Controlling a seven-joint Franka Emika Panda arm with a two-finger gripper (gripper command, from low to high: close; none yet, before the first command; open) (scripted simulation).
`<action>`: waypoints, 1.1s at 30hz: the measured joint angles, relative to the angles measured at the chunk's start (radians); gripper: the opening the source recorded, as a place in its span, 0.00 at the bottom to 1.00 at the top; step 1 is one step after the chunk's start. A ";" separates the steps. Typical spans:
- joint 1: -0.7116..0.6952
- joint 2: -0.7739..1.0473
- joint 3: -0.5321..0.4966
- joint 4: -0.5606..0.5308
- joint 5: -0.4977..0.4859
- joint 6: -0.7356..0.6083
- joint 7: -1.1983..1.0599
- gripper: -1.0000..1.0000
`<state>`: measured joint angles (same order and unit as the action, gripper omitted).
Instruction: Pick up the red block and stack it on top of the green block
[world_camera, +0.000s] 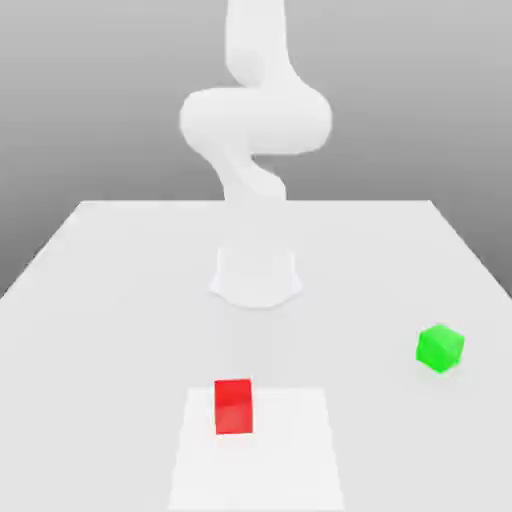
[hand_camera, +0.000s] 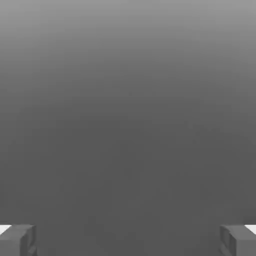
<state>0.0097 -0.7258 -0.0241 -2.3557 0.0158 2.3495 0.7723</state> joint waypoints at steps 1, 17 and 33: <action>0.005 0.037 -0.011 -0.026 0.007 0.024 -0.013 0.50; 0.027 0.639 -0.088 -0.445 0.001 0.417 -0.138 0.50; -0.024 0.942 -0.025 -0.445 0.064 0.667 -0.197 0.00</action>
<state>-0.0138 0.2162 -0.0489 -2.8003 0.0801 3.0168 0.5753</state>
